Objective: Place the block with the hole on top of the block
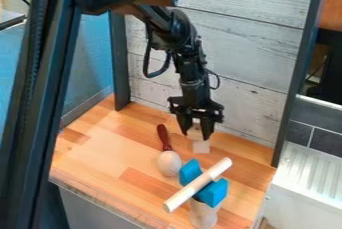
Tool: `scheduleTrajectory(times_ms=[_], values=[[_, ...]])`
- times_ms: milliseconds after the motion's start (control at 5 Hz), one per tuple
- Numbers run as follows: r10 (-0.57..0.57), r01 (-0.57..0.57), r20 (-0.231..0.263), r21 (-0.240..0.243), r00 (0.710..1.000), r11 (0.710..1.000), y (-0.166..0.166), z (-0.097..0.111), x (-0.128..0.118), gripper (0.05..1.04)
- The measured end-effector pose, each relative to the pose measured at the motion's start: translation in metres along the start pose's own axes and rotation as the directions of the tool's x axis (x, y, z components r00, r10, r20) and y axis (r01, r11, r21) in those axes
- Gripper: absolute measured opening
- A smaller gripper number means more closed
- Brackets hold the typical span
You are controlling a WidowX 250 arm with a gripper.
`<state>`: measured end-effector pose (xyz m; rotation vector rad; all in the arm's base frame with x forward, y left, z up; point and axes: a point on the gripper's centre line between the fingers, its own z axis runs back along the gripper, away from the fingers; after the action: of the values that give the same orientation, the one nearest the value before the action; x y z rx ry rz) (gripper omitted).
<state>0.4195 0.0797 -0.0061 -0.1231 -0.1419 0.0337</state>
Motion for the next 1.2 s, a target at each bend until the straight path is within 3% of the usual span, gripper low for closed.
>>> scheduleTrajectory(times_ms=[1000,1200], values=[[0.000,0.000,-0.016,0.018,1.000,1.000,0.006,-0.008,0.010,0.585],[0.000,0.001,-0.016,0.021,1.000,1.000,0.005,-0.007,0.011,0.657]])
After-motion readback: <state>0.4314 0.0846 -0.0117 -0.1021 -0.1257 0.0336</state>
